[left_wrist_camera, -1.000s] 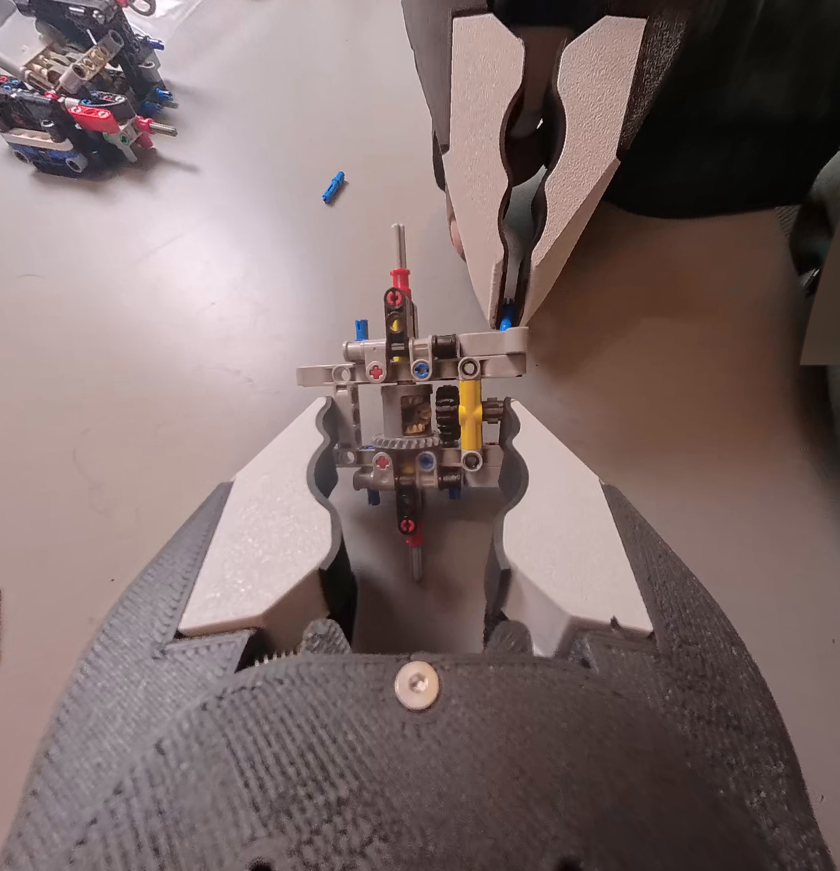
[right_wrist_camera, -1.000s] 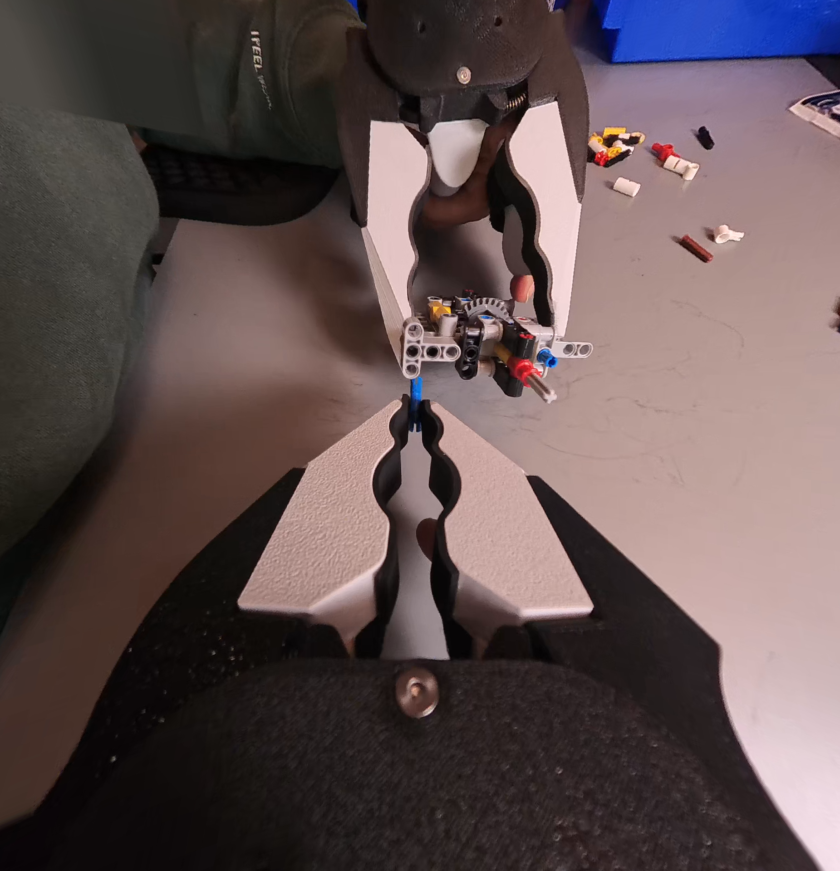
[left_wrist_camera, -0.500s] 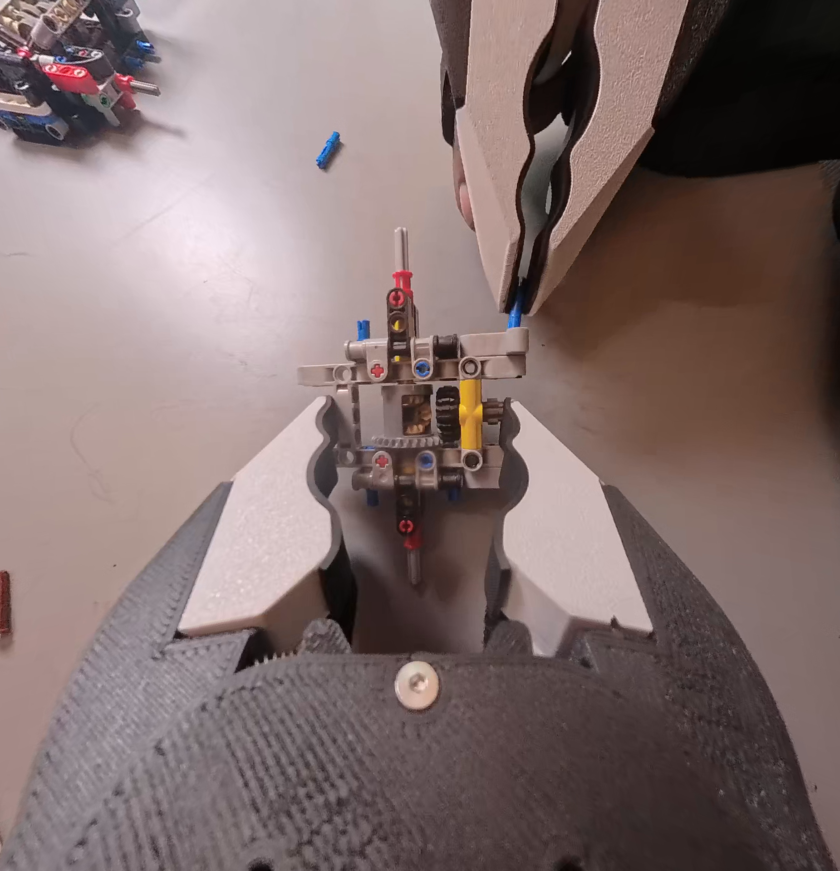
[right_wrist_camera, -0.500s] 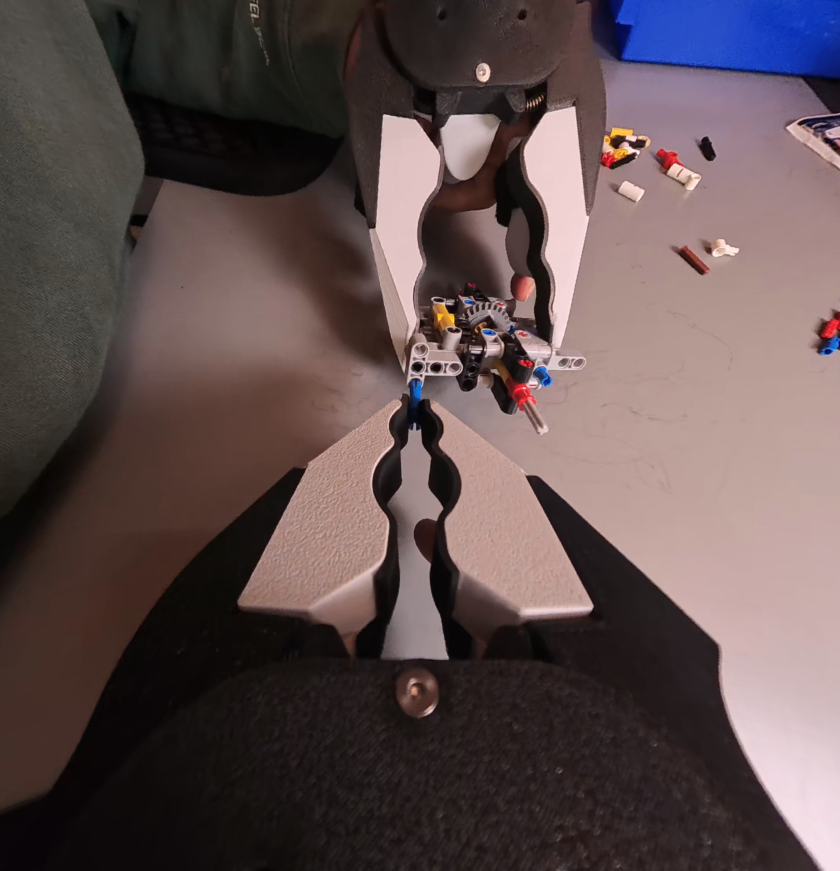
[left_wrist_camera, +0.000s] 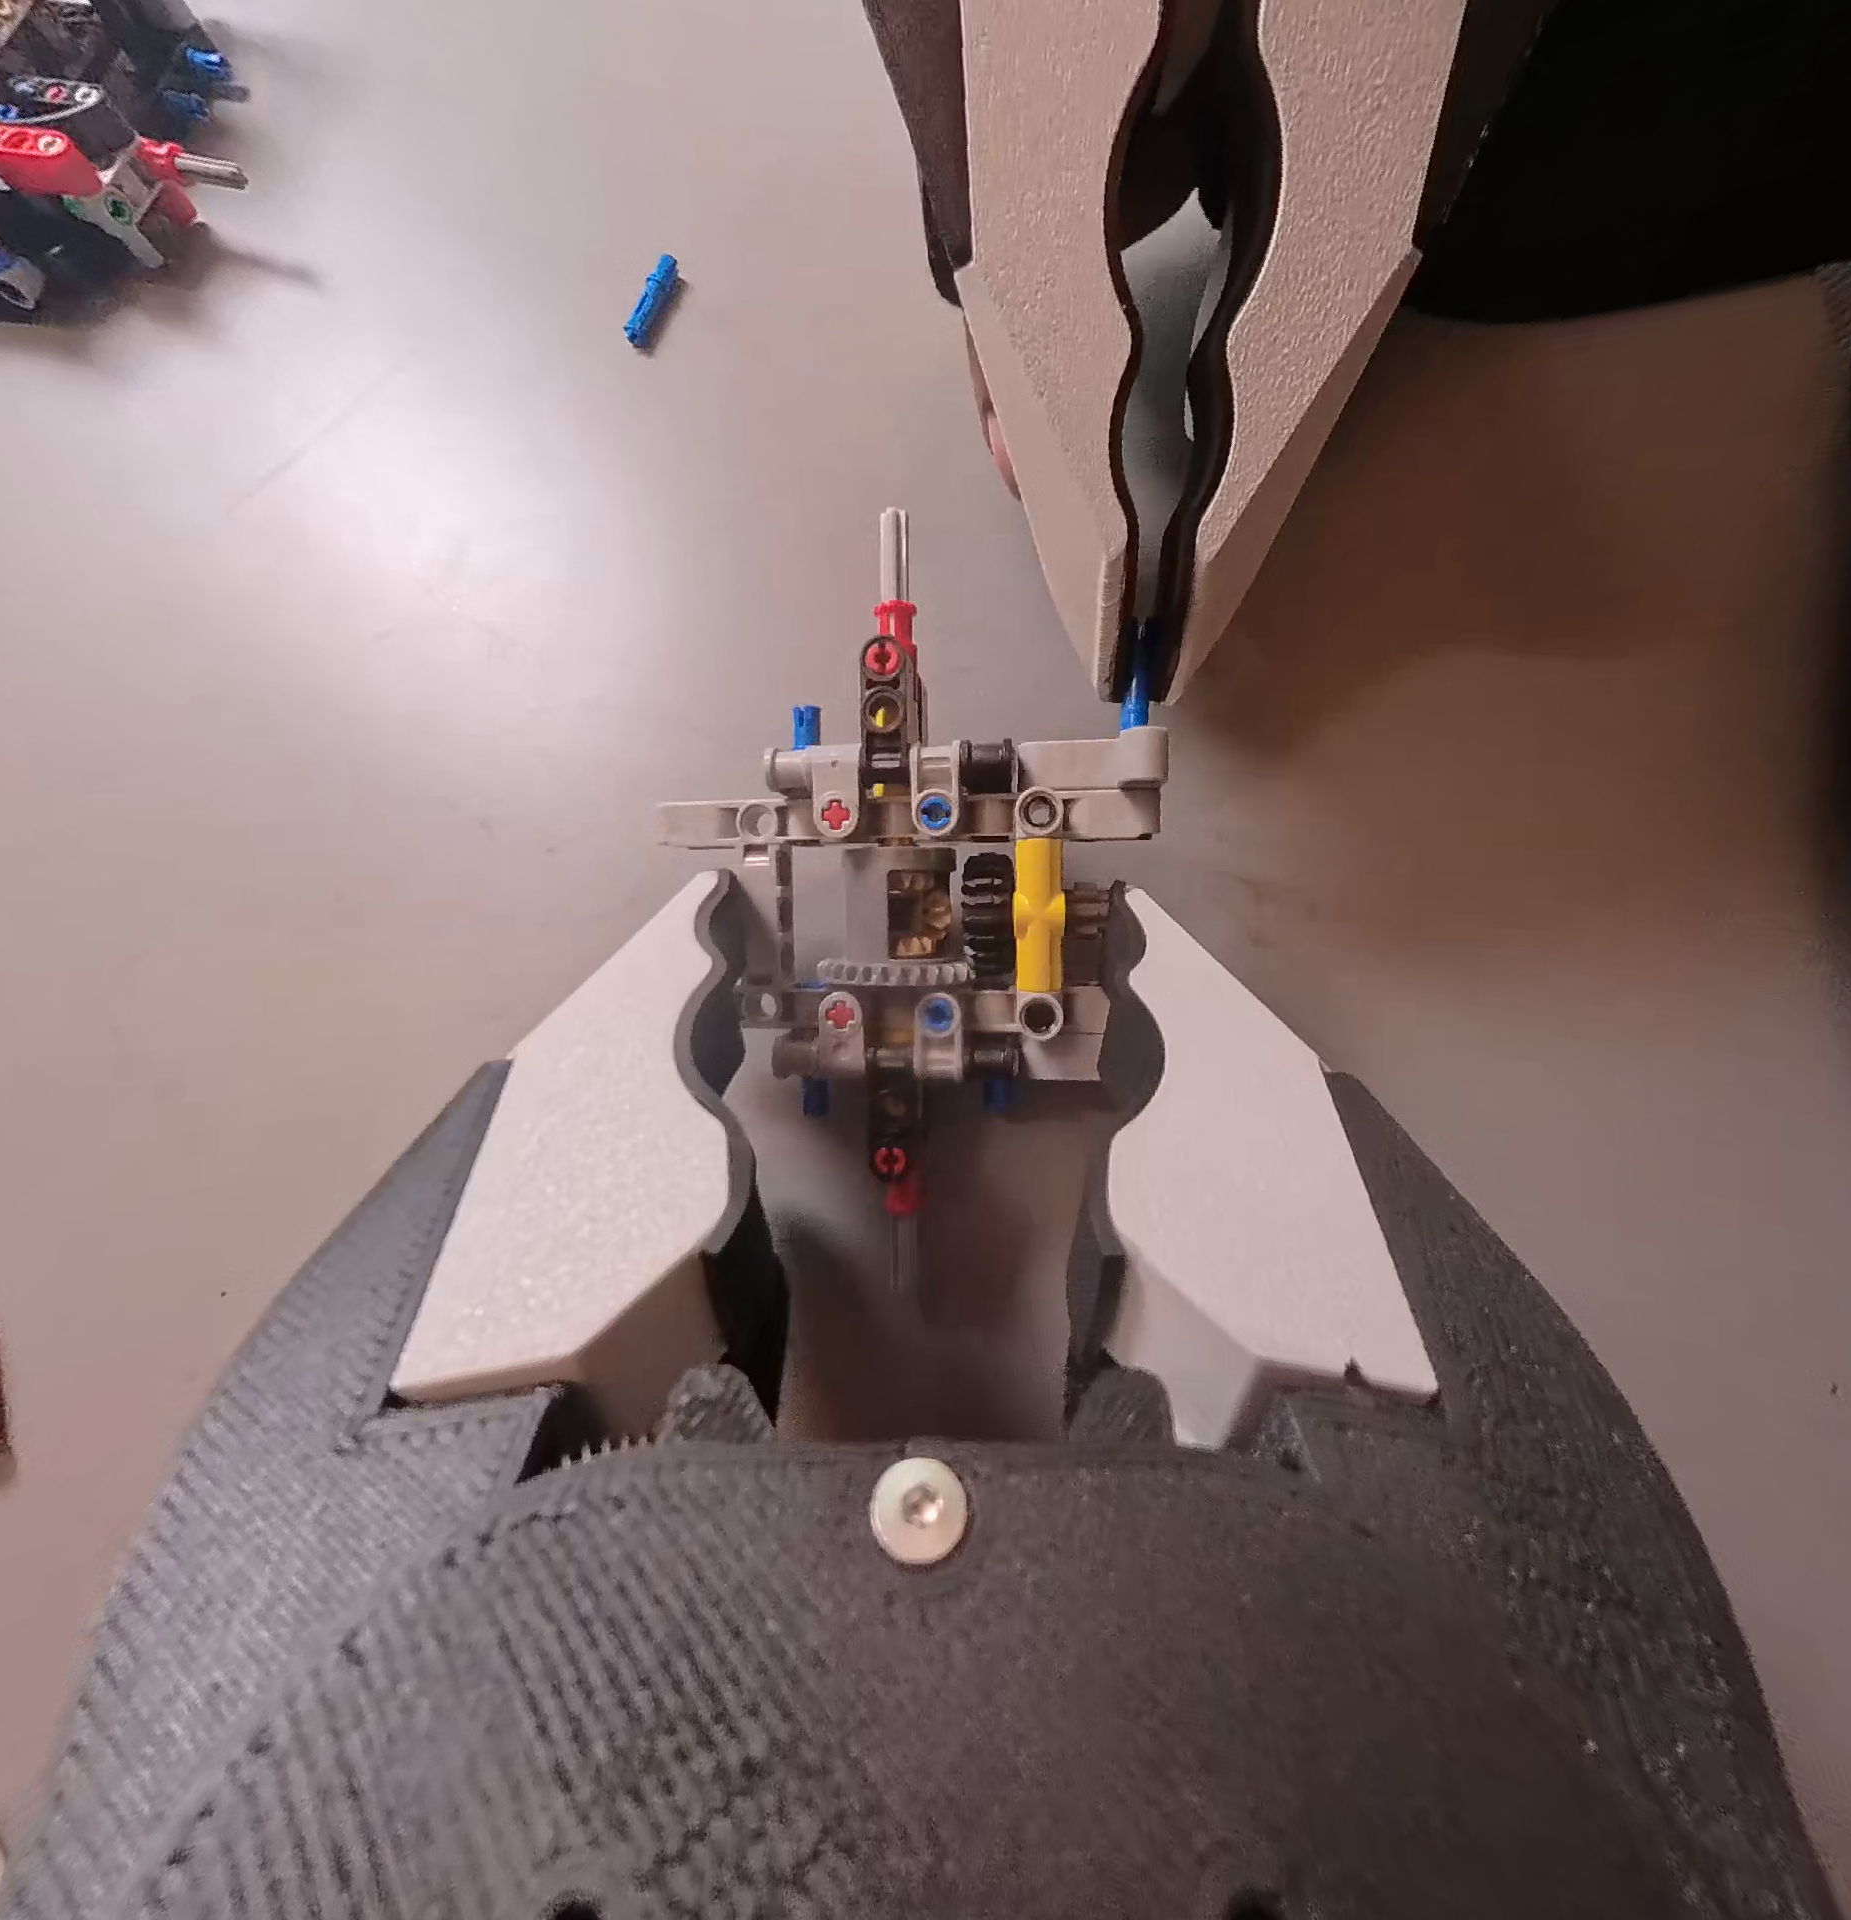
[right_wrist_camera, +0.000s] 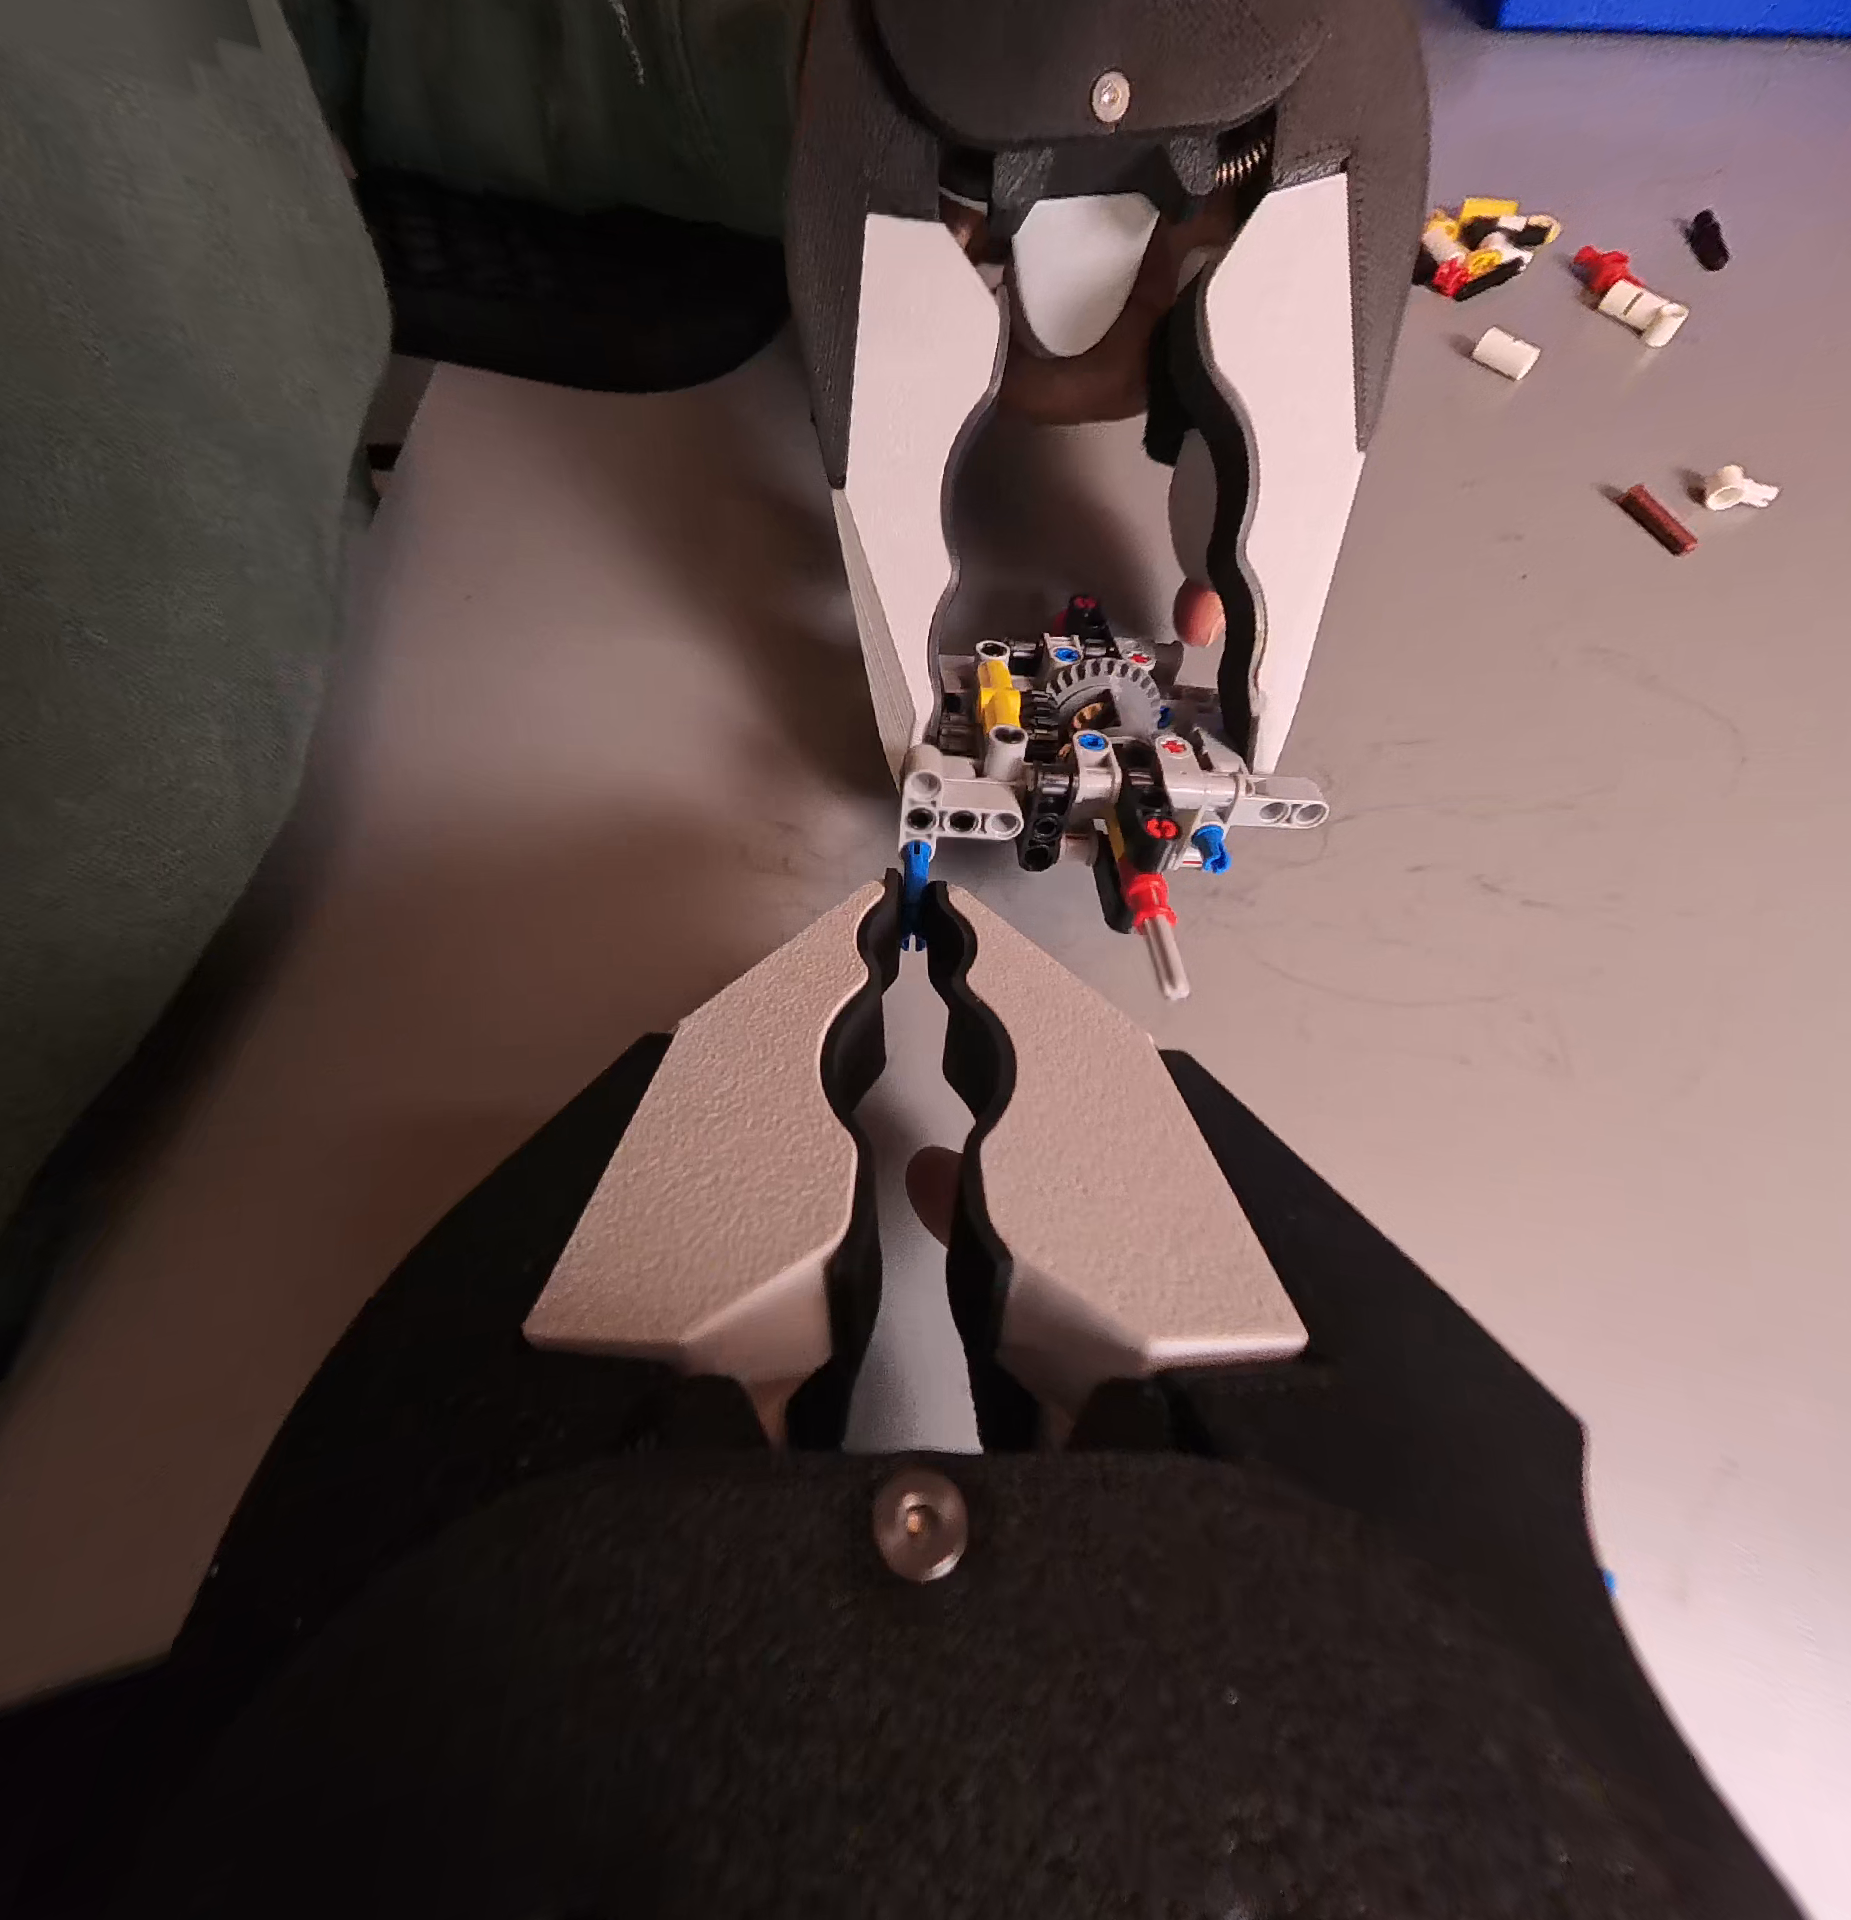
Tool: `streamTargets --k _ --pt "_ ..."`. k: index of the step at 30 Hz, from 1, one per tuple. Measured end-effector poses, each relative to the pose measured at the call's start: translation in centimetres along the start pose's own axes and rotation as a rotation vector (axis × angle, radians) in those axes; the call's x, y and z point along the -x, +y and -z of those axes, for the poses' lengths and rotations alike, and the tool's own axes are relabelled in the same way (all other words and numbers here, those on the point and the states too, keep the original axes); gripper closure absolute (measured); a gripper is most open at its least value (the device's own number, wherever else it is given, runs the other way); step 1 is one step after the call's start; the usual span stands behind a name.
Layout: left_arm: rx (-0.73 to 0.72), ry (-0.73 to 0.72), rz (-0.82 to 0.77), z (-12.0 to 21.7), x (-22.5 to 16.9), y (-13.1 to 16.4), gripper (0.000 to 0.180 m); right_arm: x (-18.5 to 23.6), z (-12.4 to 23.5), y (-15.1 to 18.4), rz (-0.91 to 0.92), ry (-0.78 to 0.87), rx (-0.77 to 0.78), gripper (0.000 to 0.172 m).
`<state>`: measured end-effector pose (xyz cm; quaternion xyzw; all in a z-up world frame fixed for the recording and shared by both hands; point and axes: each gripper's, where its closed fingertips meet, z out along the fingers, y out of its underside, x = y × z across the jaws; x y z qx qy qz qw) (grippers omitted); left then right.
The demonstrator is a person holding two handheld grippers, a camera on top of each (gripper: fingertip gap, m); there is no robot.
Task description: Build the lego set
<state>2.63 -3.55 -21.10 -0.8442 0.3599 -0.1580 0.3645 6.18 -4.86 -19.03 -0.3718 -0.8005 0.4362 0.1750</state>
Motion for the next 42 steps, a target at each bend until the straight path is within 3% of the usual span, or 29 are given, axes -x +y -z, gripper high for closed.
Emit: streamTargets --k 14,42 --pt "-0.032 0.002 0.045 0.2 0.4 -0.2 0.112 -0.4 0.2 -0.5 -0.039 0.013 -0.031 0.170" --pt "0.026 -0.074 -0.015 0.1 1.0 0.1 0.112 -0.8 -0.5 0.3 -0.038 0.061 0.048 0.170"
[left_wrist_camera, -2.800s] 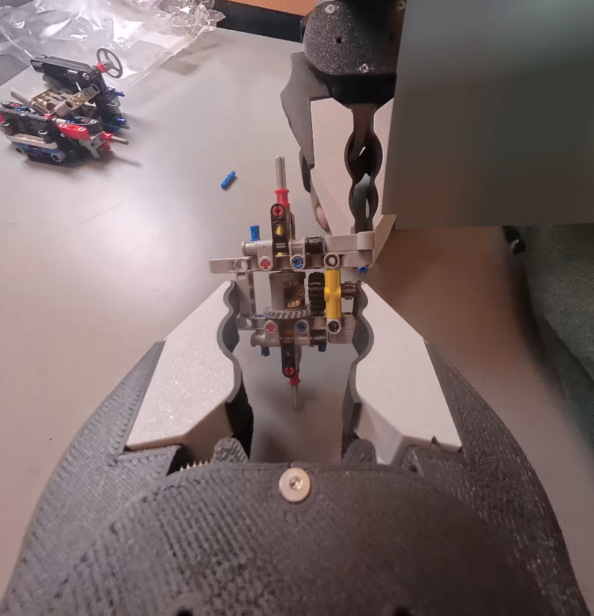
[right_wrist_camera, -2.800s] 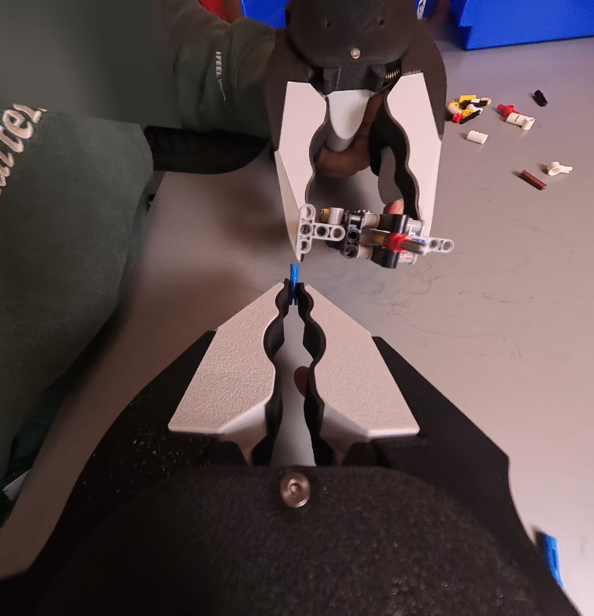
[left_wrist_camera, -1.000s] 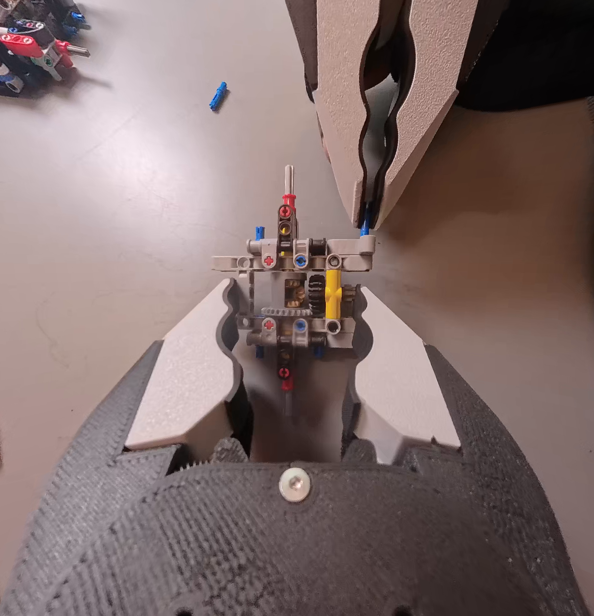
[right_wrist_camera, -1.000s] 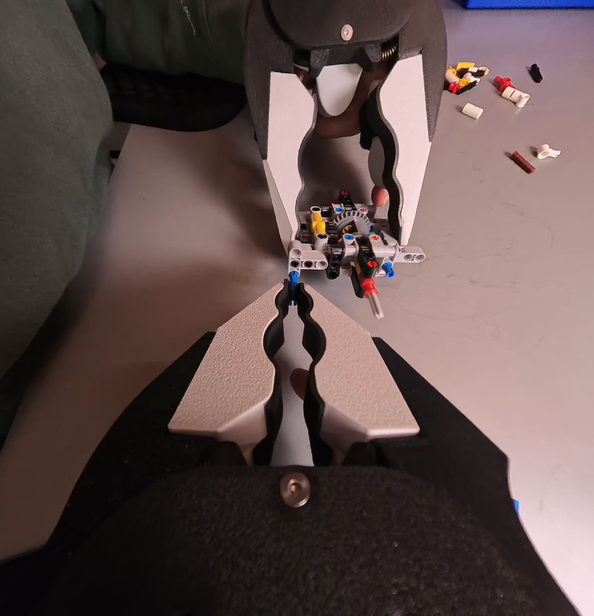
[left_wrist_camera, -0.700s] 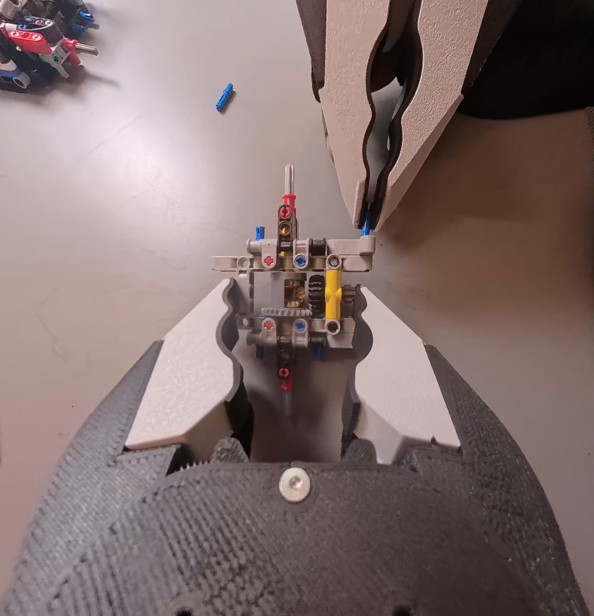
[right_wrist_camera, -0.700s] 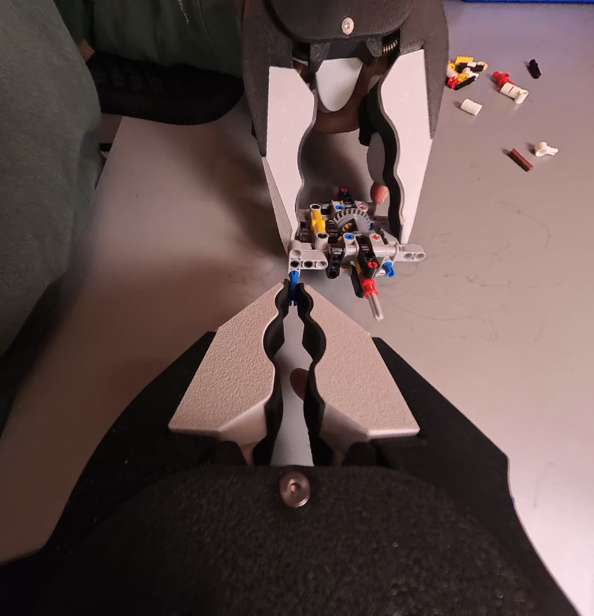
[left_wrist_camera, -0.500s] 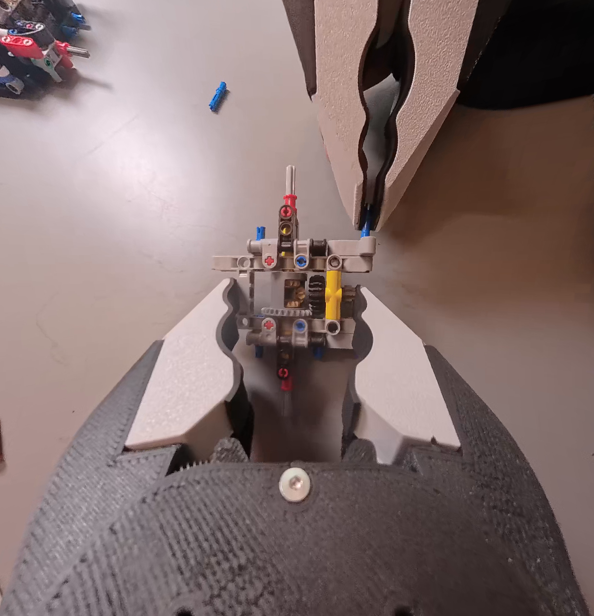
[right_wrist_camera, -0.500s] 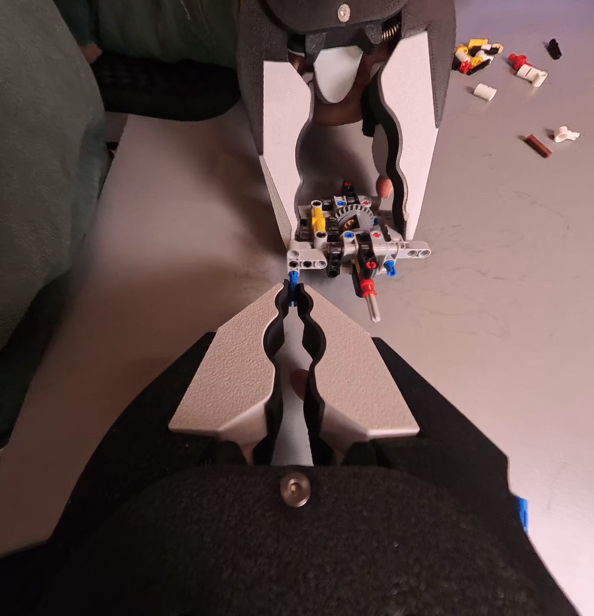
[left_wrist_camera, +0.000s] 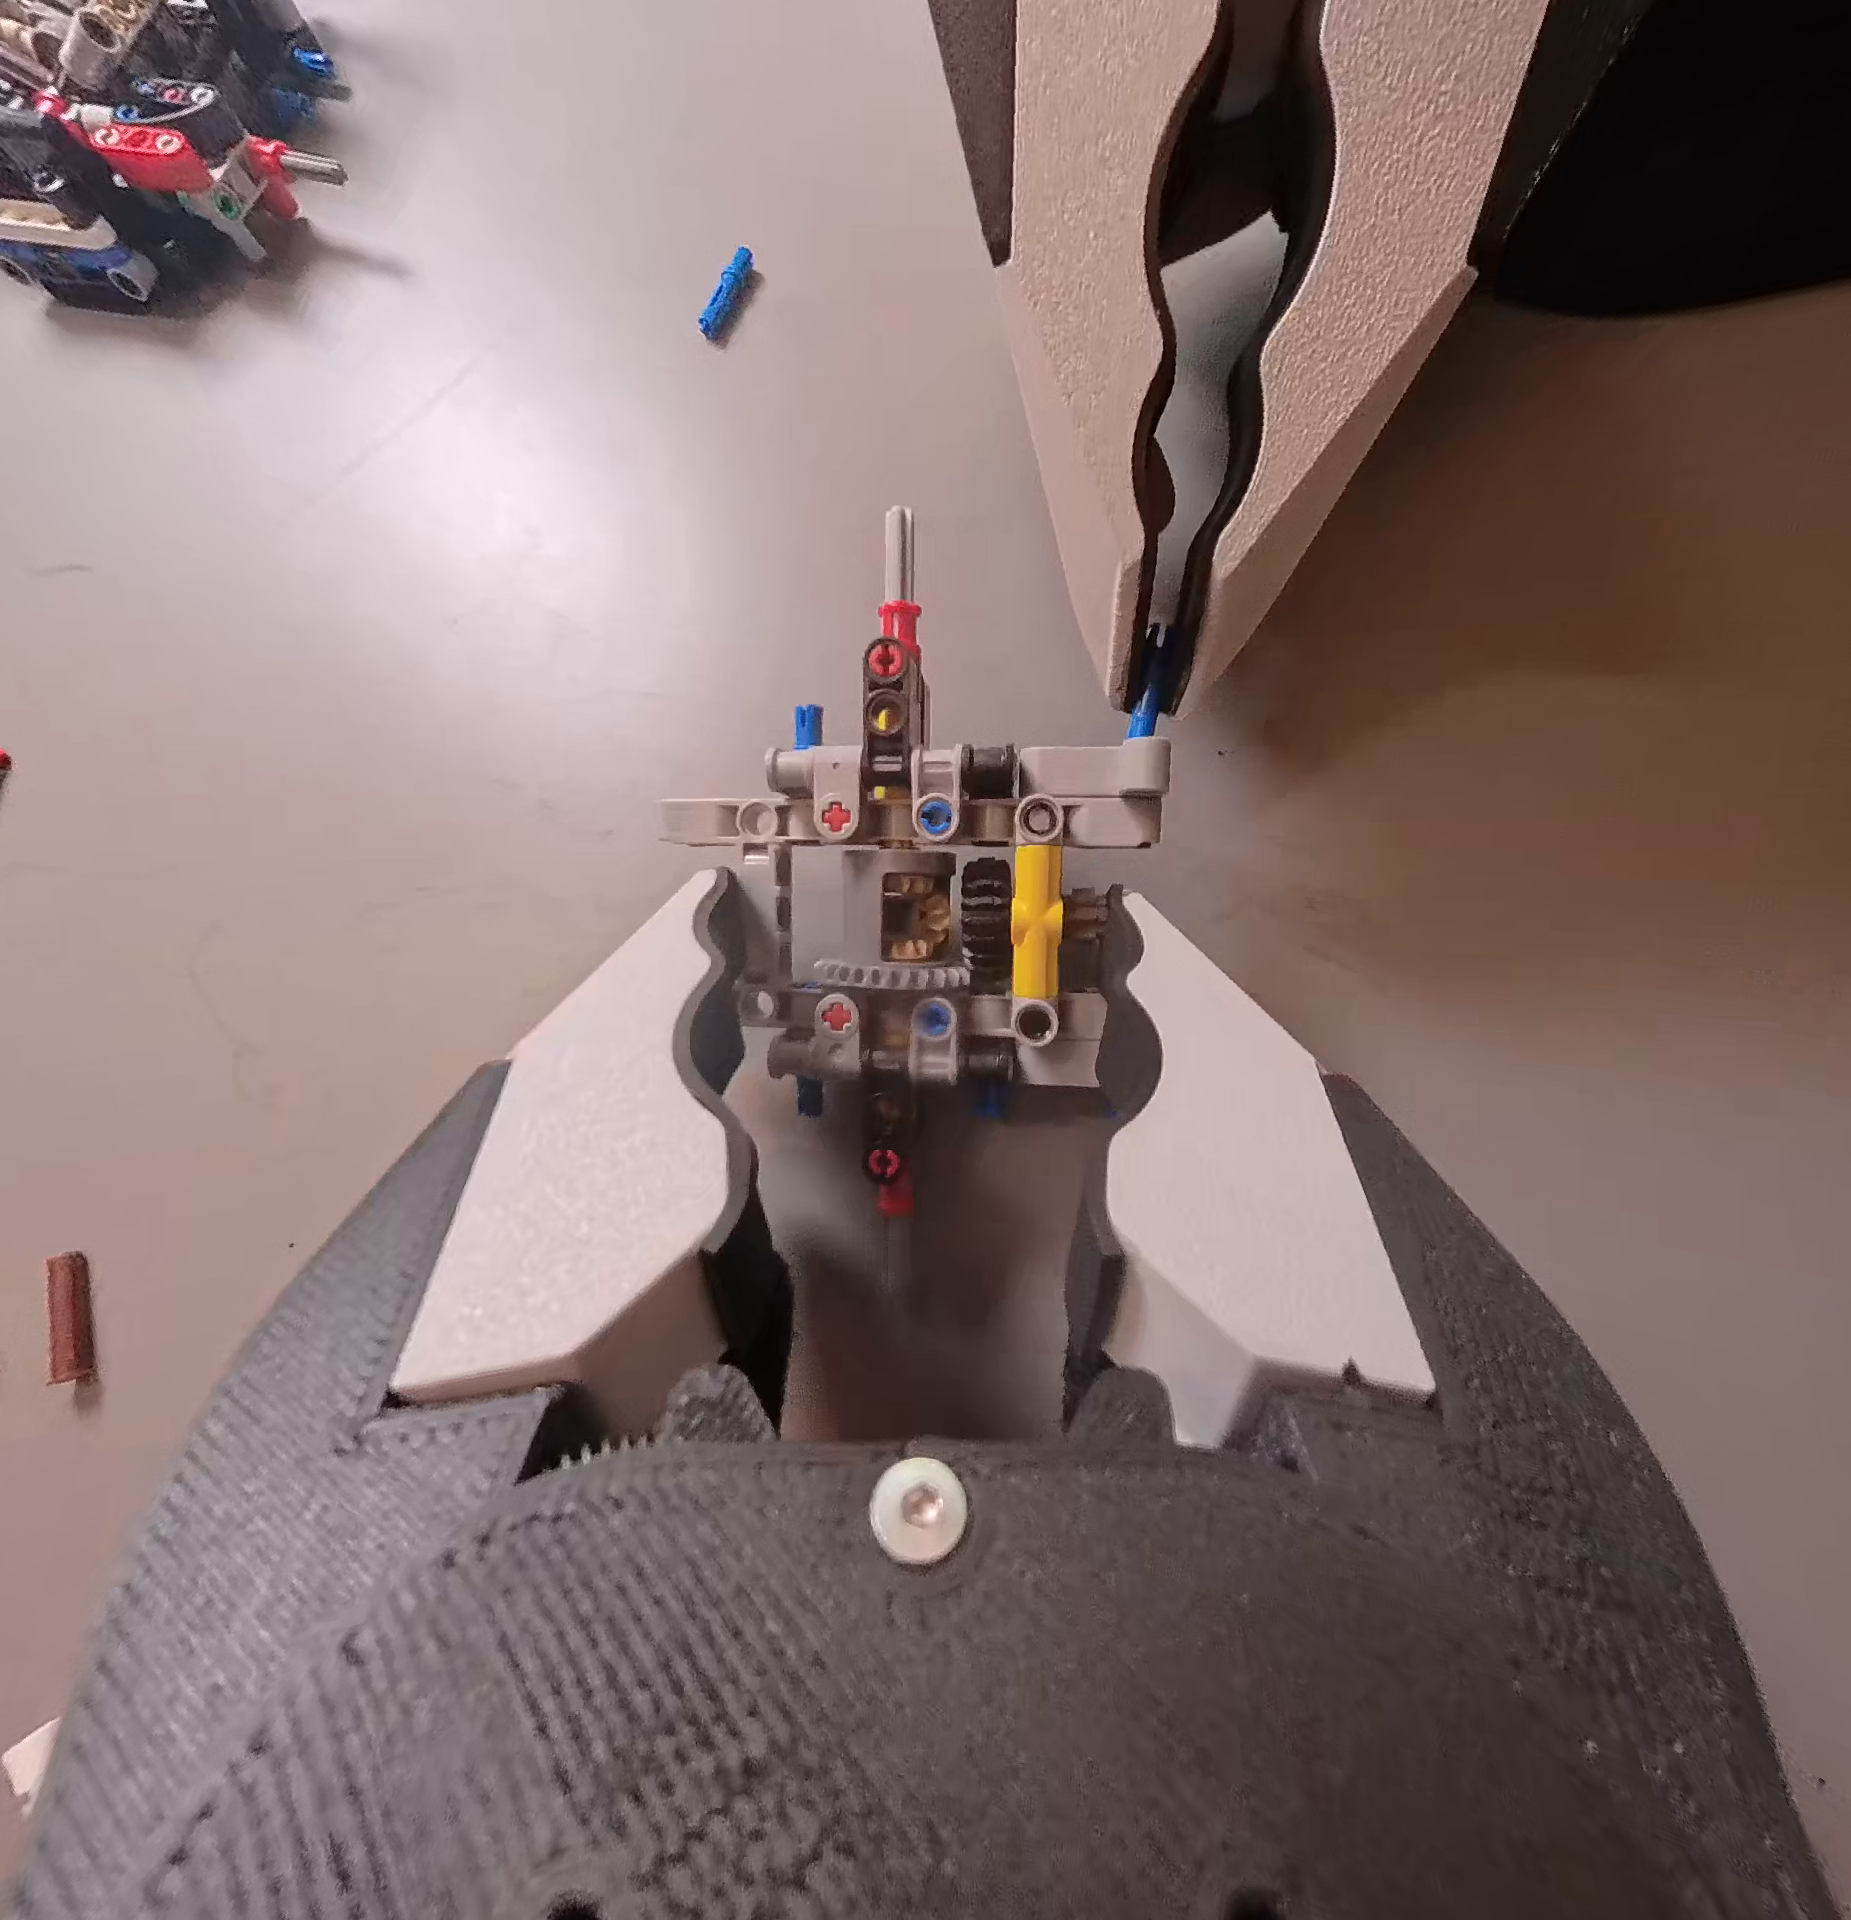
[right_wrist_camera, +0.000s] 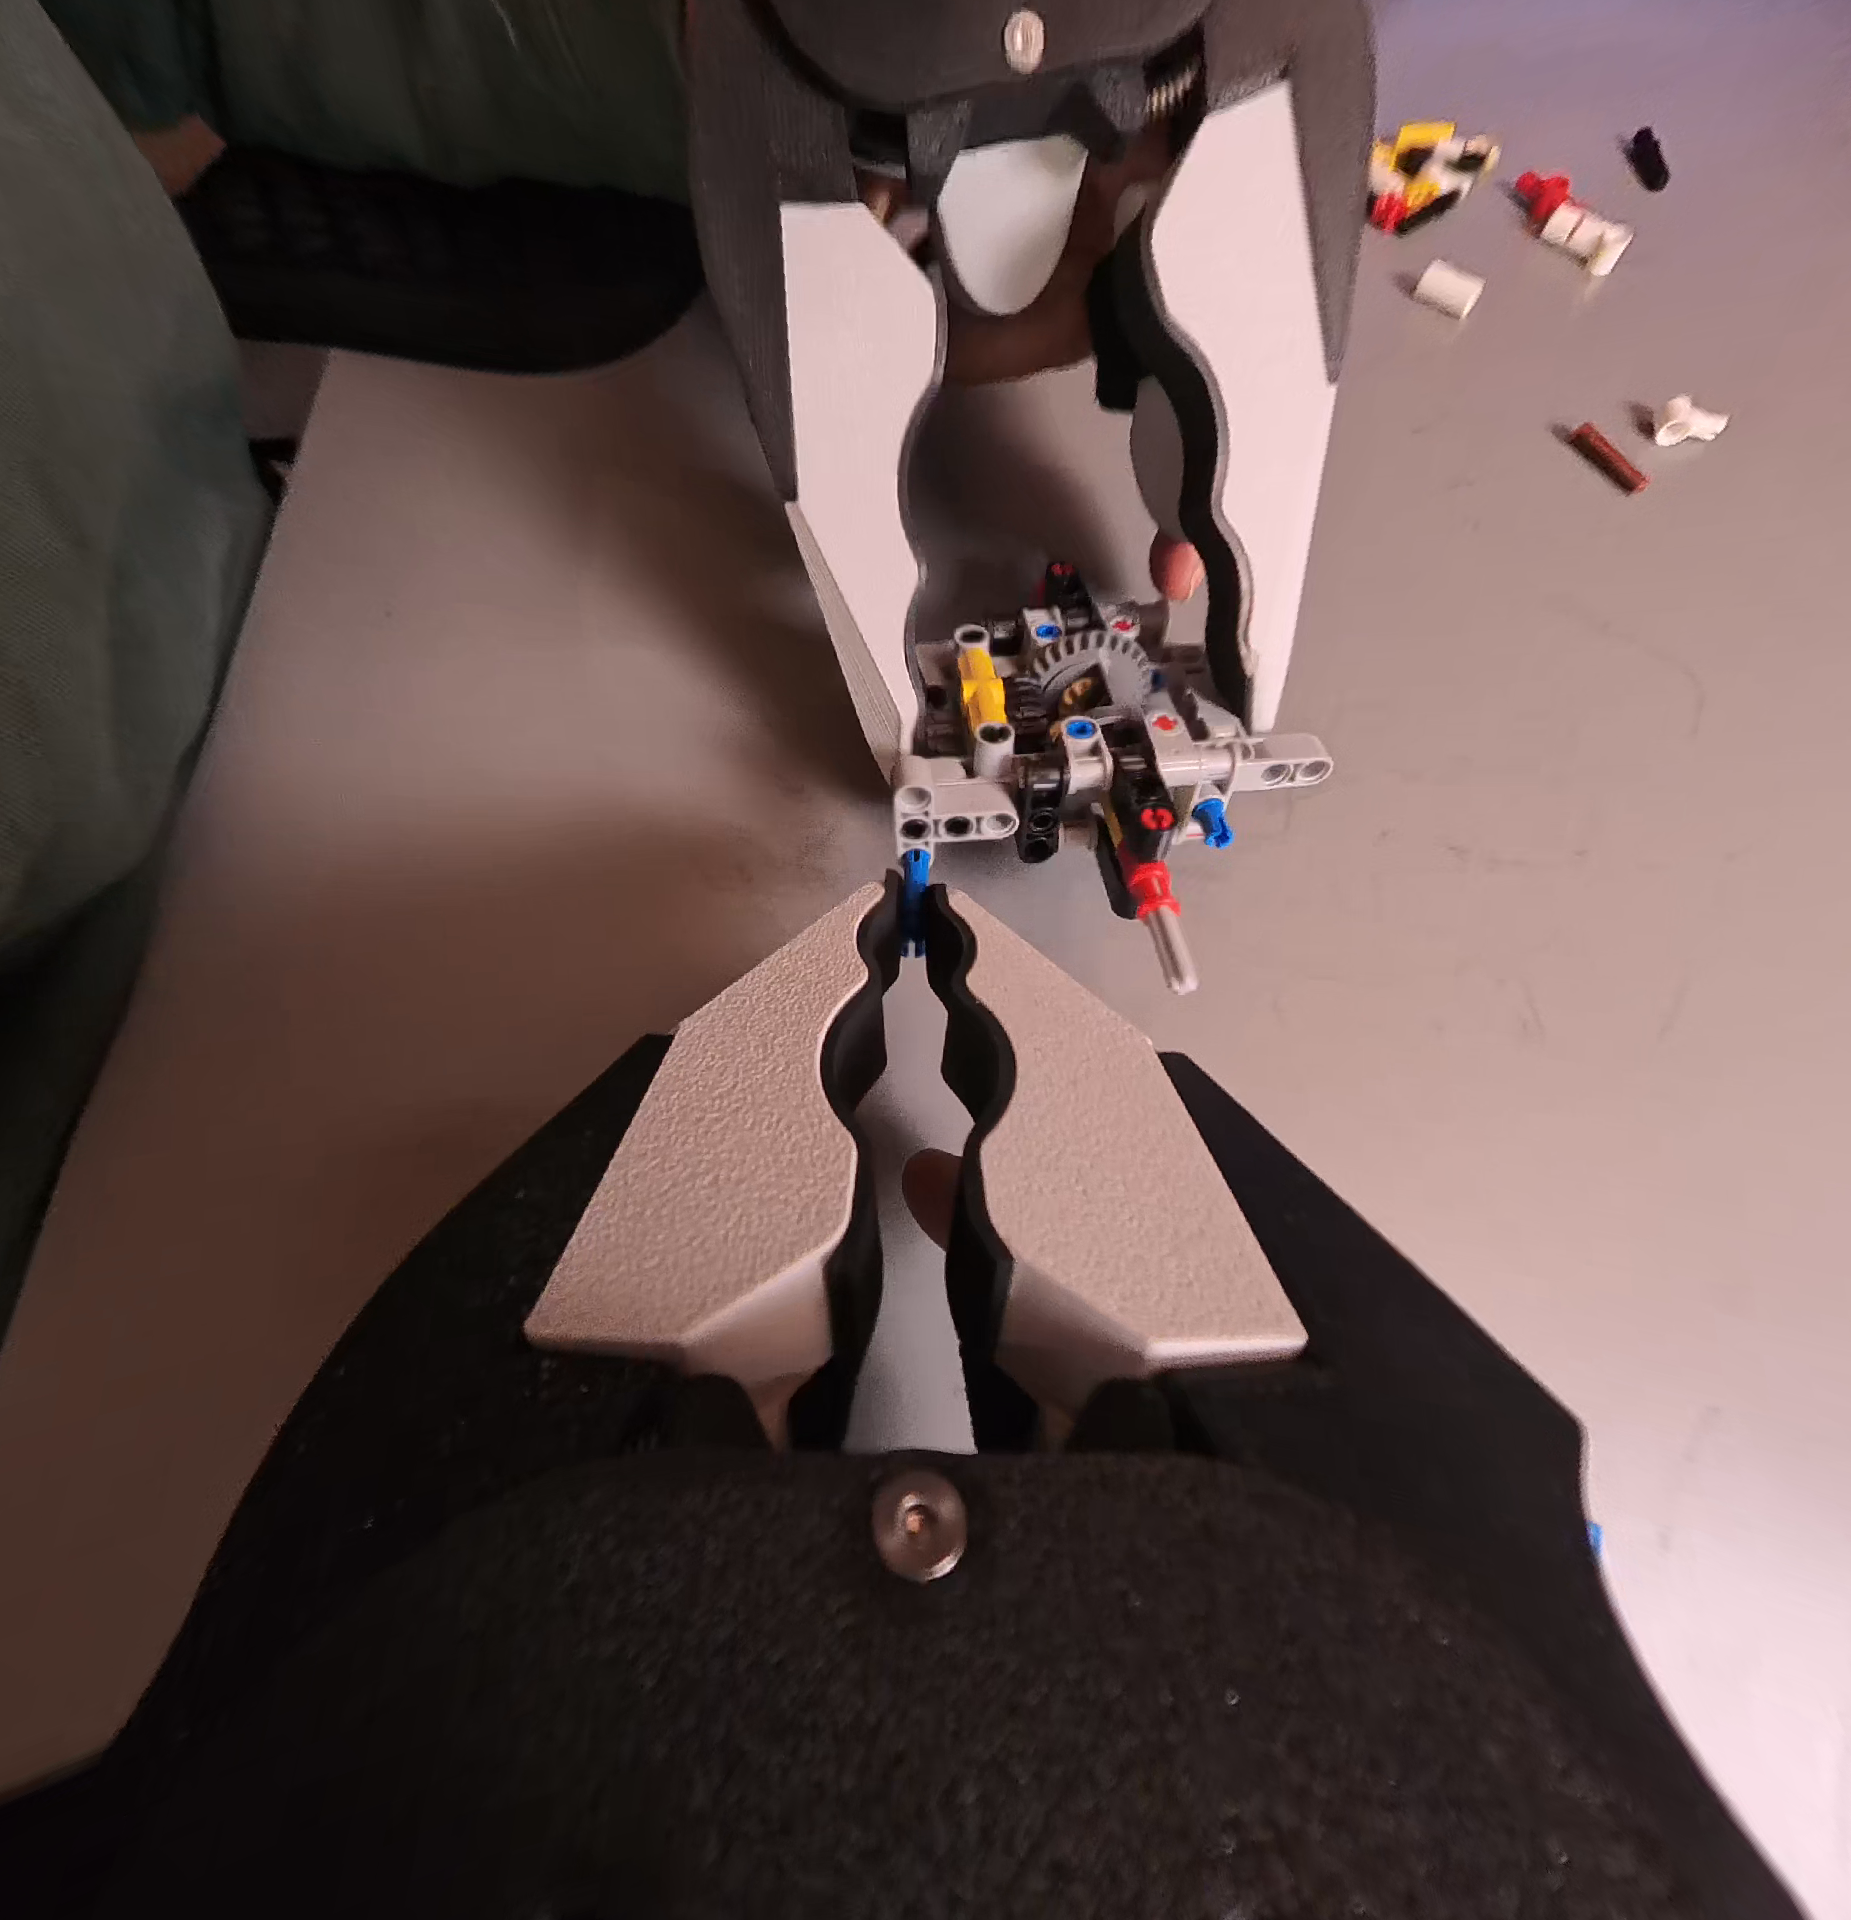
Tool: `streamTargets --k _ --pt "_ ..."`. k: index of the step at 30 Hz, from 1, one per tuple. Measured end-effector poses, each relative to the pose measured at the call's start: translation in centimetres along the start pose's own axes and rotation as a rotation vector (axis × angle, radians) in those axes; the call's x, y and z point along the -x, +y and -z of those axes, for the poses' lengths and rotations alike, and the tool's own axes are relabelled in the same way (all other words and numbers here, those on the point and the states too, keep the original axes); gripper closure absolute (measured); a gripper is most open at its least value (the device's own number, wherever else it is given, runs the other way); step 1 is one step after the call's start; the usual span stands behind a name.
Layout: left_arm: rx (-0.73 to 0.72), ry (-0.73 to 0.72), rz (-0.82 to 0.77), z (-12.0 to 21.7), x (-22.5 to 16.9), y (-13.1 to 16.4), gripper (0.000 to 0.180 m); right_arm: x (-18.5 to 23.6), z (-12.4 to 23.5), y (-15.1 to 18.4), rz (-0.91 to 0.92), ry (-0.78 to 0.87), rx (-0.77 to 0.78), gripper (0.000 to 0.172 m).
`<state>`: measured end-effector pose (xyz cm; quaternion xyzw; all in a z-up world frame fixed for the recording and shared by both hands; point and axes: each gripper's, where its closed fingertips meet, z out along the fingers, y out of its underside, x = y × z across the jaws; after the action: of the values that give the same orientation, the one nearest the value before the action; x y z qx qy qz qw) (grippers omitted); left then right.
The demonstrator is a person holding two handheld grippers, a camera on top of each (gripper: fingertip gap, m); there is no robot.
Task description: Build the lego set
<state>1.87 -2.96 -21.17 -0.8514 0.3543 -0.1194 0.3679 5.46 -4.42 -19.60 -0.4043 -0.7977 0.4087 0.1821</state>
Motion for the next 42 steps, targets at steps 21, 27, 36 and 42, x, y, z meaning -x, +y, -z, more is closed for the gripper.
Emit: streamTargets --k 21,27,36,42 --pt "-0.046 0.045 0.025 -0.2 -0.5 -0.2 0.114 0.2 -0.6 0.7 -0.062 -0.051 -0.007 0.170" --pt "-0.041 0.062 -0.002 -0.5 -0.9 -0.6 0.113 0.6 -0.5 -0.6 -0.041 -0.046 -0.046 0.172" --pt "-0.050 0.063 0.016 -0.4 -0.6 -0.3 0.112 -2.0 2.4 -0.5 -0.030 0.075 -0.079 0.172" --pt "-0.020 0.026 -0.005 -0.6 0.0 0.1 0.112 -3.4 3.6 -0.6 -0.059 0.118 -0.123 0.171"
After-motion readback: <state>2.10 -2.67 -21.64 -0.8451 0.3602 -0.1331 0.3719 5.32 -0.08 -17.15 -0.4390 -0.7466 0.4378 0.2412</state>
